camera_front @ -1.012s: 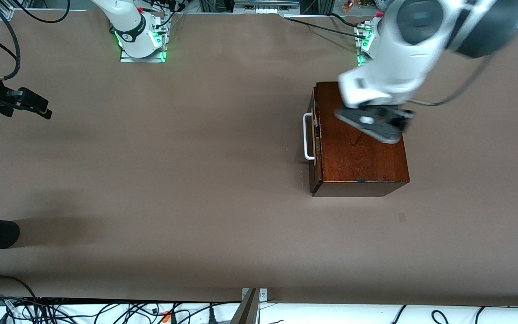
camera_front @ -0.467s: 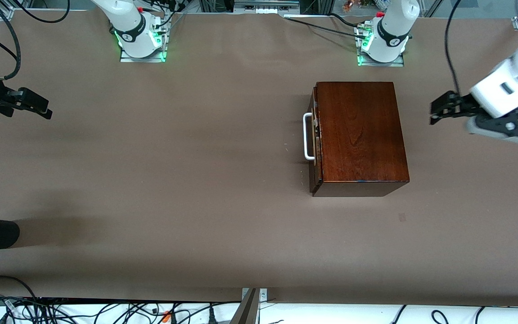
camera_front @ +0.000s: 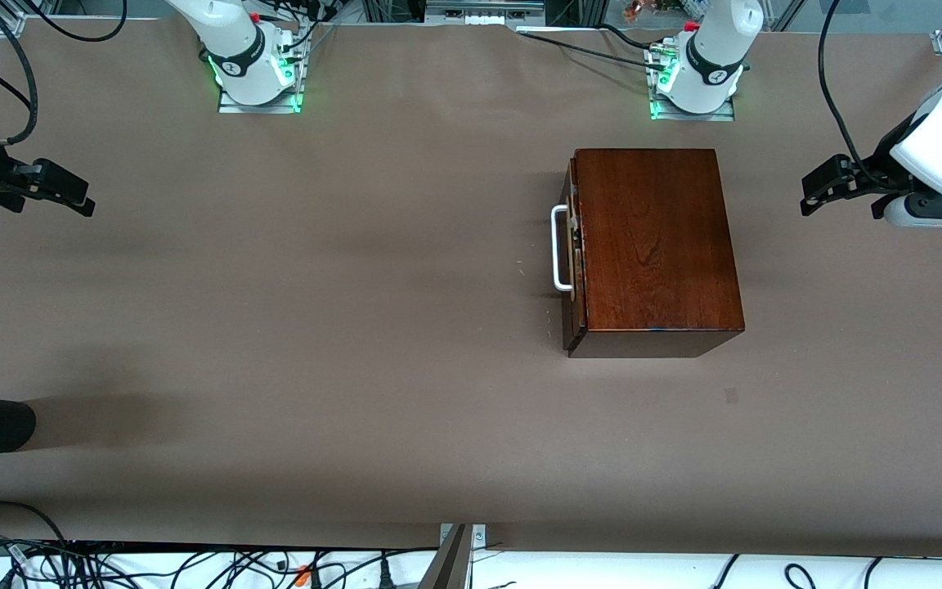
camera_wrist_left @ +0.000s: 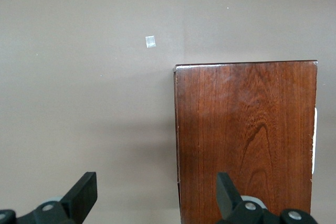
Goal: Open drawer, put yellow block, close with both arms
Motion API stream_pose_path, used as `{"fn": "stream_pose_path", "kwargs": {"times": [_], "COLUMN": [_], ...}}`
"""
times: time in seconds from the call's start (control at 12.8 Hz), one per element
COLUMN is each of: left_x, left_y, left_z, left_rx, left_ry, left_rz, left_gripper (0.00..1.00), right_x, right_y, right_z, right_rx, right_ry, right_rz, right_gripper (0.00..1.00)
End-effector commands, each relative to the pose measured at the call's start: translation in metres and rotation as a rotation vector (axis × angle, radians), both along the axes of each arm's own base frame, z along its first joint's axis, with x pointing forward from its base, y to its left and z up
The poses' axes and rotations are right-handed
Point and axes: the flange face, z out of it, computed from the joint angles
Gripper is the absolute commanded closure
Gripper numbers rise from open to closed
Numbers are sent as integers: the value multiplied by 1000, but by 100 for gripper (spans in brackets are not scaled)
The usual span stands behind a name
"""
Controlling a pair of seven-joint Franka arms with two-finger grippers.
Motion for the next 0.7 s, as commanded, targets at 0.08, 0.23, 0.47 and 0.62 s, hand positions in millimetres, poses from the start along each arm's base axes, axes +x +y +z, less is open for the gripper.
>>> {"fn": "stream_pose_path", "kwargs": {"times": [0.08, 0.23, 0.47, 0.62], "left_x": [-8, -8, -8, -8], "left_y": [1, 4, -1, -1], "left_z": [2, -2, -4, -4], "left_rx": [8, 43, 55, 55], "left_ry": [-12, 4, 40, 42], "left_rz": [12, 10, -3, -4], "left_gripper": [0, 0, 0, 0], "right_x": [-7, -7, -7, -7], "right_y": [0, -1, -1, -1], "right_z": [8, 8, 9, 8], "right_rx": [9, 8, 8, 8], "right_ry": [-12, -14, -15, -14], "right_rz": [-11, -14, -16, -16], "right_gripper": [0, 0, 0, 0]}}
